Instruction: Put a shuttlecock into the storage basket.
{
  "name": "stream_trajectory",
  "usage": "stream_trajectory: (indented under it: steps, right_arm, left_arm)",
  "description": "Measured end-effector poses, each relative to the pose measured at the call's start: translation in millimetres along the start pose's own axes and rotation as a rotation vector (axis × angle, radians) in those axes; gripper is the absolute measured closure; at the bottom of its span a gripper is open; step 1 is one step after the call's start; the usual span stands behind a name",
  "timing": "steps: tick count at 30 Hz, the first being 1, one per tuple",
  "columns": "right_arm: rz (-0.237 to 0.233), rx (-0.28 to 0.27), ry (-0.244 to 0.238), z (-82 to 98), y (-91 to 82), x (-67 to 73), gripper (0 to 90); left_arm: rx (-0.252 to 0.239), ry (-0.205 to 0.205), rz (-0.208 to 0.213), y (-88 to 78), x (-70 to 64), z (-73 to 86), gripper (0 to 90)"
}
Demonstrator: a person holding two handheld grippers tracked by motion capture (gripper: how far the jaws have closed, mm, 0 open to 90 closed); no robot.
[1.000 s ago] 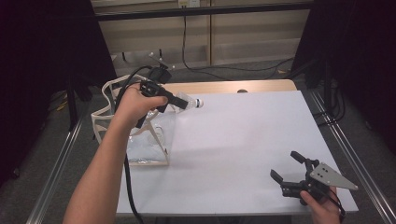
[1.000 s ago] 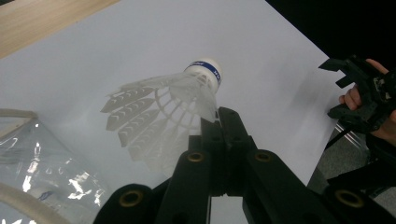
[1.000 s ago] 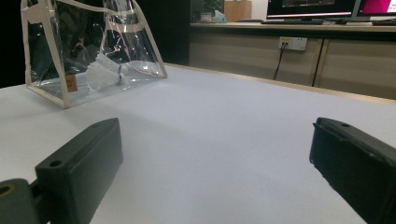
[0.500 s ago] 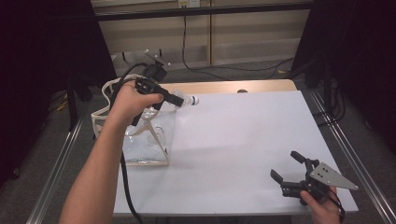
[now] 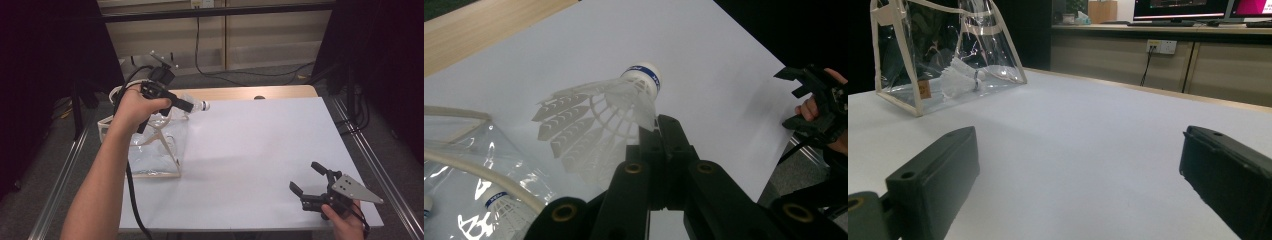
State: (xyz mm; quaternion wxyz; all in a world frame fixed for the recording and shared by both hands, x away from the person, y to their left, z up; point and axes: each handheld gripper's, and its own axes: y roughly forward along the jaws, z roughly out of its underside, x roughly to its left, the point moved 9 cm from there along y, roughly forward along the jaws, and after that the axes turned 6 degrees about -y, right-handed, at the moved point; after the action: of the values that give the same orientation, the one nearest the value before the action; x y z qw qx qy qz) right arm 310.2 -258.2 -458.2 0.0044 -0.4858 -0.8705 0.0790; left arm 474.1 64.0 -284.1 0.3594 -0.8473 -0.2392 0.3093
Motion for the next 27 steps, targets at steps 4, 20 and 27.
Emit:
stream_trajectory:
  steps: [4, 20, 27]
  right_arm:
    - [0.0, 0.001, 0.001, 0.1, -0.1, 0.1, 2.3]
    - [-0.001, 0.003, 0.0, 0.4, -0.1, 0.2, 2.4]
    - [0.001, 0.003, 0.002, 0.5, -0.2, -0.2, 2.3]
  left_arm:
    - [-0.006, -0.005, -0.009, -4.0, 2.7, -1.2, 90.0]
    - [-0.014, -0.026, -0.042, -17.4, 12.0, -2.0, 90.0]
    - [-0.014, -0.028, -0.05, -22.5, 14.9, -2.9, 90.0]
